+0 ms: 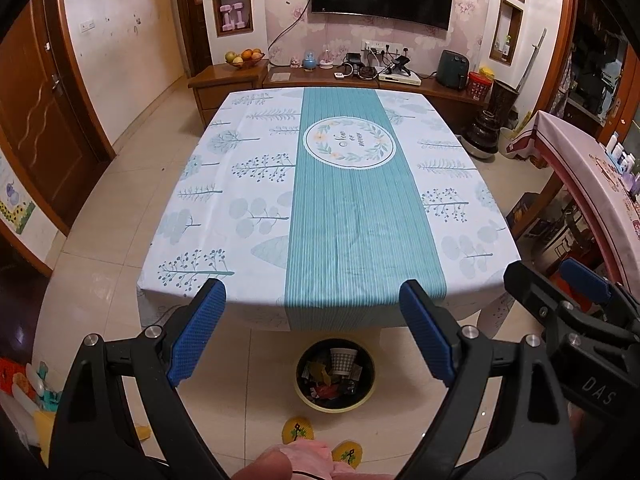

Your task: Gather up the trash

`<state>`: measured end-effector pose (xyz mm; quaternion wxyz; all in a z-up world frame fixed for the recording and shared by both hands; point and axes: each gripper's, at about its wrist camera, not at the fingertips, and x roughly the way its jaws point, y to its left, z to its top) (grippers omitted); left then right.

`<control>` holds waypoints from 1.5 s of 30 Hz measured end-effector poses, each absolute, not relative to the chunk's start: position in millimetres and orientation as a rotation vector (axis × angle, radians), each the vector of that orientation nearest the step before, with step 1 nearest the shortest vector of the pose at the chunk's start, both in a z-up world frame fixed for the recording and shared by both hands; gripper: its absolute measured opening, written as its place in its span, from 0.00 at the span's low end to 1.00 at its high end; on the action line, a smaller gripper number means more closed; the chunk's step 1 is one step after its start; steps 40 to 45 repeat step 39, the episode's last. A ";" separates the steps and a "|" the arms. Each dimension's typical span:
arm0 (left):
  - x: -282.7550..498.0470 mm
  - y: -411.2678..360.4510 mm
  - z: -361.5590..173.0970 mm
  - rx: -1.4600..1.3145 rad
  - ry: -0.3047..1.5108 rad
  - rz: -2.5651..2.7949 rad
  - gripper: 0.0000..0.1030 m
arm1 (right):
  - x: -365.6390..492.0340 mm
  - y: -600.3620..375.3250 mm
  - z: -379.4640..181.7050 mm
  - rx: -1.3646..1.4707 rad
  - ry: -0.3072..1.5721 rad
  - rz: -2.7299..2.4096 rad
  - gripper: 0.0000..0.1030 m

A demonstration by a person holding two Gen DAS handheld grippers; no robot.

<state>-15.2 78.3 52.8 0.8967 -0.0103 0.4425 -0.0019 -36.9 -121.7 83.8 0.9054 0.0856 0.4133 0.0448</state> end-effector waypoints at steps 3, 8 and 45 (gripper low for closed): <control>-15.8 77.0 53.4 -0.023 0.921 -0.006 0.84 | -37.7 -123.2 84.0 0.180 0.854 0.089 0.89; -17.3 73.8 54.5 -0.029 0.926 -0.008 0.84 | -37.8 -124.4 83.3 0.179 0.853 0.089 0.89; -27.3 66.2 53.5 -0.023 0.932 -0.010 0.84 | -40.1 -128.5 82.0 0.183 0.854 0.092 0.89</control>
